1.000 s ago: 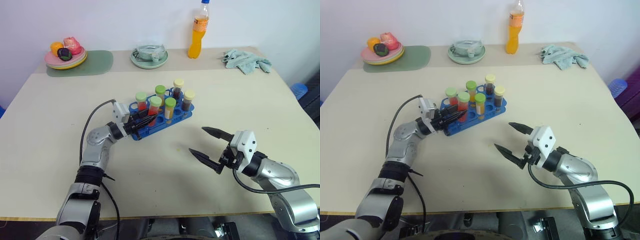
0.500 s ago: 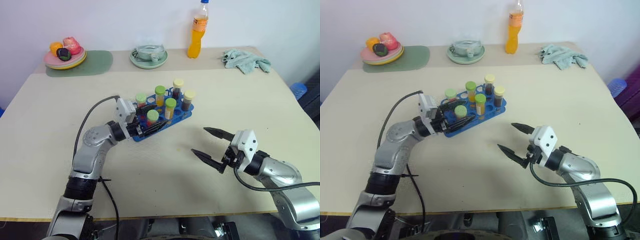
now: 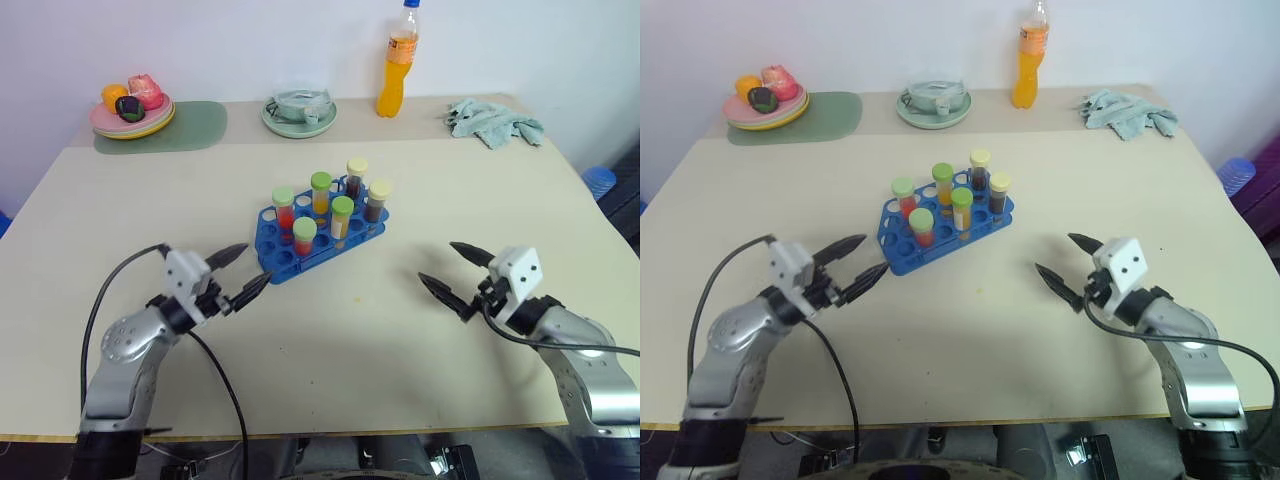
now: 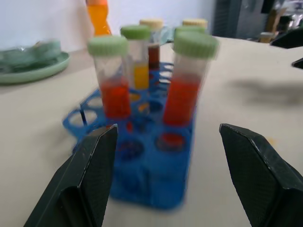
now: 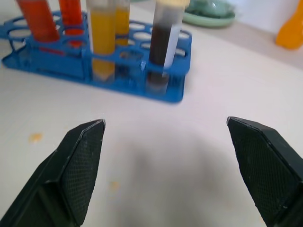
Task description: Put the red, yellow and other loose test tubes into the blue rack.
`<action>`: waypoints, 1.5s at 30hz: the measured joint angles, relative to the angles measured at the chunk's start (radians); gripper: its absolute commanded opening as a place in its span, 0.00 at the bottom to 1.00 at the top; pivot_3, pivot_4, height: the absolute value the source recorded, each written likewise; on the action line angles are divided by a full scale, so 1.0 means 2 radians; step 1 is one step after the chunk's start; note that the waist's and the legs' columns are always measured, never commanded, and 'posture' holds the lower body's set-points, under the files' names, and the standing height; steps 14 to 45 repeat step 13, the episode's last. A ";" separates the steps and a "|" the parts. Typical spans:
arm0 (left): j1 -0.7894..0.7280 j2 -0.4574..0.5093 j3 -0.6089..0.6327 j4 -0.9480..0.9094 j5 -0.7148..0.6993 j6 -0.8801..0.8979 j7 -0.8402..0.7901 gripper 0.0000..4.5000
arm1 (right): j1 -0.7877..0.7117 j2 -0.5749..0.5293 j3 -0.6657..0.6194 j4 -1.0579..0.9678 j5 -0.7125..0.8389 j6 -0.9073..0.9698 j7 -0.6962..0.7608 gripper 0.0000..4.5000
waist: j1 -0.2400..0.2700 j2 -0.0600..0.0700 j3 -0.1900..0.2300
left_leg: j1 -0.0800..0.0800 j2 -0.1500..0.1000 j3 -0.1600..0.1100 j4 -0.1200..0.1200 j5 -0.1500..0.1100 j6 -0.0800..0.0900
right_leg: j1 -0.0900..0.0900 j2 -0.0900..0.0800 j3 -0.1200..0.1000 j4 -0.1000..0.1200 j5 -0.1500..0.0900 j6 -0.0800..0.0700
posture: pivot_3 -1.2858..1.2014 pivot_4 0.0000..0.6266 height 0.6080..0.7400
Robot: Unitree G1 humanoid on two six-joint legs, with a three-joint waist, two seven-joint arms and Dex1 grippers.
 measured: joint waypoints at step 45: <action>0.060 0.021 0.026 -0.009 -0.020 -0.015 -0.019 0.77 | 0.085 -0.003 -0.082 0.039 0.067 -0.078 0.107 0.94 | -0.002 0.001 0.000 | 0.000 0.001 0.000 0.000 0.000 0.000 | 0.000 0.000 0.000 0.000 -0.001 0.000 | 0.52 0.24 1.00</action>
